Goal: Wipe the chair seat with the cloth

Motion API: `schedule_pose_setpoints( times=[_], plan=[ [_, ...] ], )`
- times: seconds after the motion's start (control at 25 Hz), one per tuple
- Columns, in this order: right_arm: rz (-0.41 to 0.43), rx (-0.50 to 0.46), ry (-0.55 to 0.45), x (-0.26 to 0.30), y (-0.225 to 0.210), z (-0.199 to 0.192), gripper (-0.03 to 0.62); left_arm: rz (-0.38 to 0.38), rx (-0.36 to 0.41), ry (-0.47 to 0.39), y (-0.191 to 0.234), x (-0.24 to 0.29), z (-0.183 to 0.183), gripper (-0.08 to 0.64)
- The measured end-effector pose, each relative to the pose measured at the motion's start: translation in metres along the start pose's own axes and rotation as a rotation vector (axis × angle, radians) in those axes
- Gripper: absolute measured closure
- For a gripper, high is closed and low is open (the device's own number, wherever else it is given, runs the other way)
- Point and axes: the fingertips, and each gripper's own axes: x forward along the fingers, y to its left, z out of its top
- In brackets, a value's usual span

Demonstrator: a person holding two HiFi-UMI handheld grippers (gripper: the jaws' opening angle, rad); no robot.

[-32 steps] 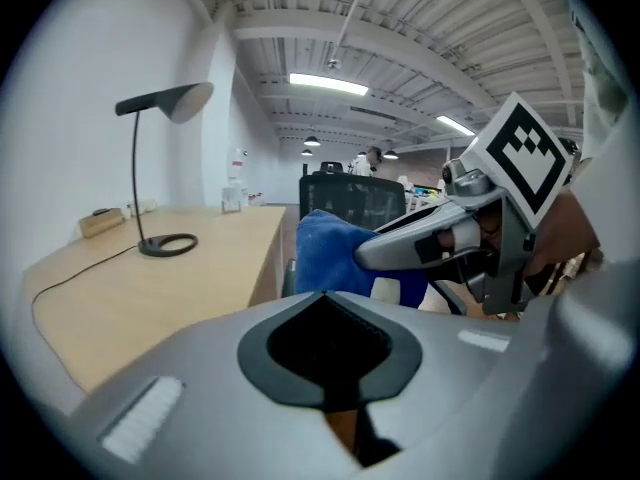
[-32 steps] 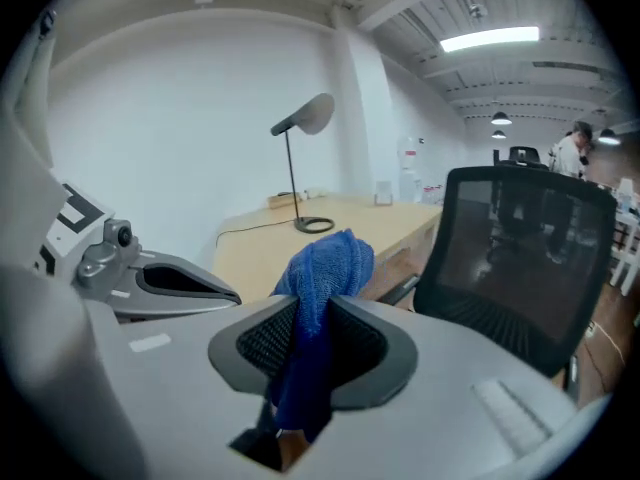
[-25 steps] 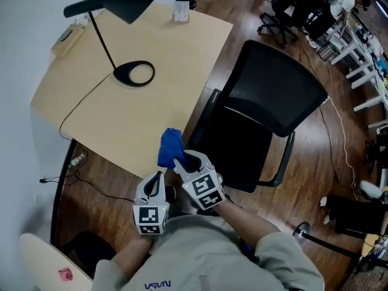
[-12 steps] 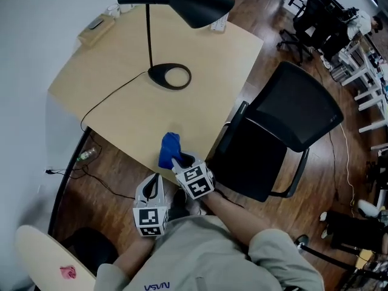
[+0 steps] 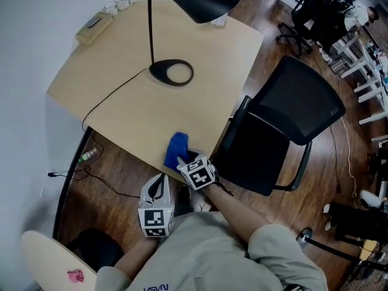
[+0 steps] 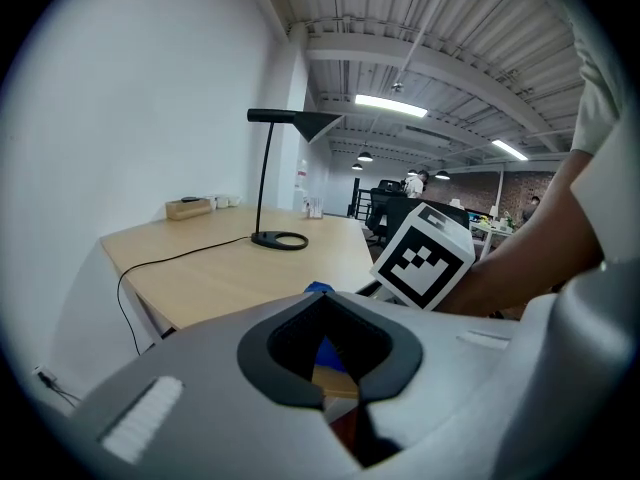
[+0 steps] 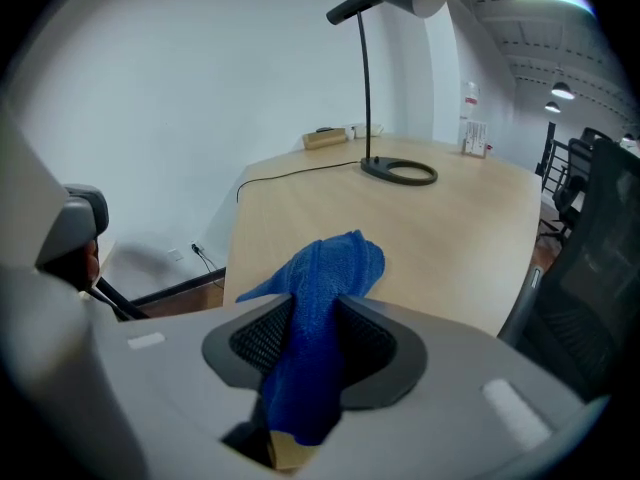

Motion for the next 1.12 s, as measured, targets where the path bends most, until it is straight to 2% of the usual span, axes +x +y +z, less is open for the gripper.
schedule_pose_setpoints(
  times=[0.16, 0.28, 0.36, 0.52, 0.68, 0.8, 0.96, 1.12],
  plan=[
    [0.032, 0.024, -0.008, -0.005, 0.003, 0.001, 0.402, -0.03, 0.012, 0.003, -0.005, 0.003, -0.001, 0.555],
    [0.025, 0.023, -0.05, -0.036, -0.001, 0.002, 0.4, -0.064, 0.024, -0.008, -0.017, 0.006, 0.005, 0.555],
    [-0.013, 0.037, -0.105, -0.066, -0.013, 0.004, 0.406, -0.102, 0.029, -0.018, -0.029, 0.012, 0.011, 0.555],
    [-0.157, 0.096, -0.278, -0.149, -0.057, 0.007, 0.483, -0.206, 0.069, -0.04, -0.07, 0.028, 0.027, 0.555],
    [-0.362, 0.221, -0.478, -0.256, -0.089, -0.016, 0.575, -0.375, 0.141, -0.058, -0.131, 0.034, 0.051, 0.555],
    [-0.497, 0.281, -0.595, -0.33, -0.104, -0.039, 0.591, -0.481, 0.175, -0.116, -0.184, 0.029, 0.078, 0.555],
    [-0.635, 0.323, -0.684, -0.4, -0.104, -0.076, 0.591, -0.542, 0.203, -0.18, -0.24, 0.012, 0.103, 0.555],
    [-0.712, 0.328, -0.797, -0.466, -0.093, -0.113, 0.591, -0.558, 0.206, -0.197, -0.296, -0.02, 0.102, 0.555]
  ],
)
